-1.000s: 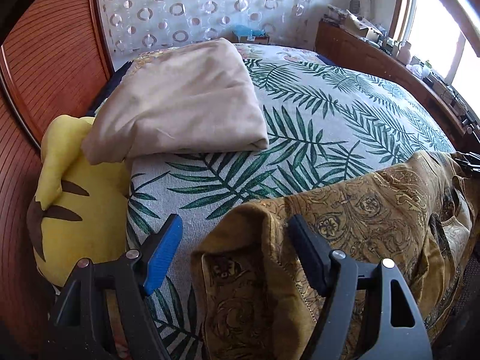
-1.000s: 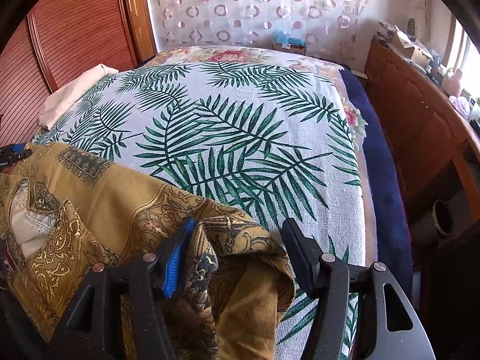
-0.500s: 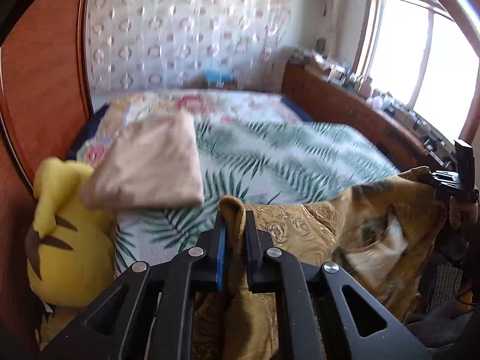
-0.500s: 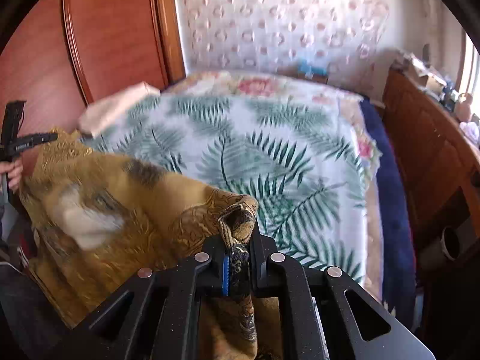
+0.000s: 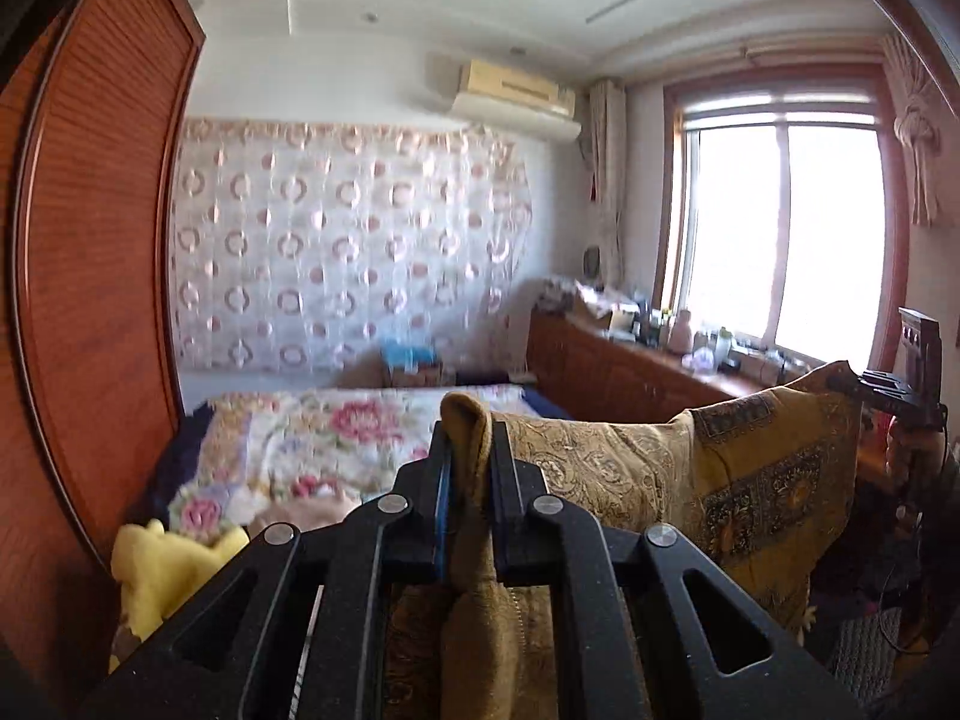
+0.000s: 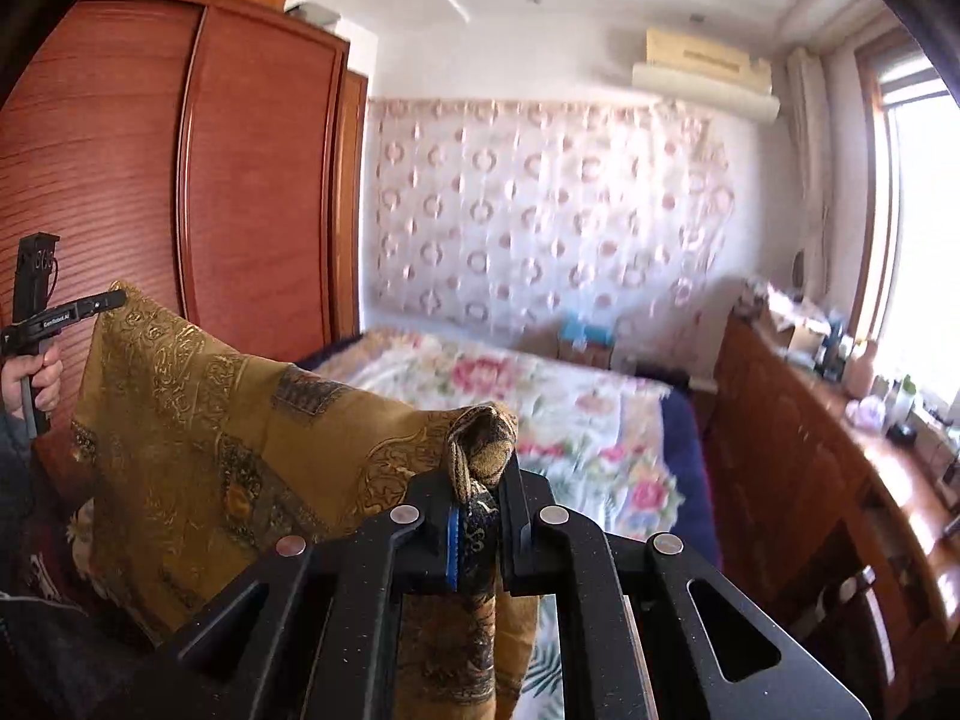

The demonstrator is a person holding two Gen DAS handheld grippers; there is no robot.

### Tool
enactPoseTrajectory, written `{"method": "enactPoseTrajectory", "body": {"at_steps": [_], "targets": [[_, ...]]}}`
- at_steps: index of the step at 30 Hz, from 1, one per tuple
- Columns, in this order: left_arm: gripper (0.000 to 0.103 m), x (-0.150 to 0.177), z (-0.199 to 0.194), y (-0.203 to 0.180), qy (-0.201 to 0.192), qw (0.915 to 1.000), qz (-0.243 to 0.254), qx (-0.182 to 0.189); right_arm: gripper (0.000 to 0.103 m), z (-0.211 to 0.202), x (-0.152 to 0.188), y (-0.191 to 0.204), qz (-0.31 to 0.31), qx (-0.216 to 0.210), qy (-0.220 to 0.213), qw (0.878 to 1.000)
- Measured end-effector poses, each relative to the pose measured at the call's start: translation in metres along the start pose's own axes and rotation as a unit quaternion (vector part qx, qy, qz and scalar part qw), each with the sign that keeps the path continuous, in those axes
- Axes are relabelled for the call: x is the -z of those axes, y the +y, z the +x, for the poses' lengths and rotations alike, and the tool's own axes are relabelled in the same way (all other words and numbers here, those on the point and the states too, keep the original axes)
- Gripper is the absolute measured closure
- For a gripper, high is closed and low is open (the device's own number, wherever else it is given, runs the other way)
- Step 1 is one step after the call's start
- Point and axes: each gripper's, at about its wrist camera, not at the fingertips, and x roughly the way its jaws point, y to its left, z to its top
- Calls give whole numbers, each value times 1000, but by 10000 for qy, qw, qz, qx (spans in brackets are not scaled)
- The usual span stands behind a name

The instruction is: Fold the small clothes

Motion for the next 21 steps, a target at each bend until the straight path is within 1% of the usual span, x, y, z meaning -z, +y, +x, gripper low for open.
{"method": "enactPoseTrajectory", "body": {"at_steps": [3, 6, 8, 10, 12, 14, 15, 16, 18, 21], "targets": [[92, -26, -9, 5, -224, 9997, 20, -92, 94, -20, -23, -2, -41, 19, -292, 9996], [92, -42, -13, 13, -419, 9989, -16, -222, 94, -31, -43, -1, -146, 56, -498, 9986], [92, -50, -8, 21, -486, 9984, -110, -257, 94, -30, -53, -2, -56, 68, -590, 9982], [92, -52, 7, 25, -440, 9981, -86, -412, 94, -24, -62, -4, 44, 45, -671, 9977], [92, -53, 31, 38, -315, 9975, -100, -620, 94, -6, -66, -8, 108, 23, -660, 9978], [92, -44, 54, 47, -172, 9968, -89, -771, 94, 18, -61, -8, 112, 56, -574, 9983], [92, -37, 73, 57, -34, 9962, -141, -864, 94, 32, -59, -8, 86, 109, -513, 9986], [92, -29, 81, 60, 55, 9958, -179, -896, 94, 52, -54, -7, 99, 116, -419, 9990], [92, -9, 112, 74, 288, 9943, -232, -996, 94, 85, -49, -3, 42, 220, -155, 9996], [92, 20, 149, 84, 589, 9916, -241, -1128, 94, 137, -37, 3, 21, 261, 254, 9993]]}}
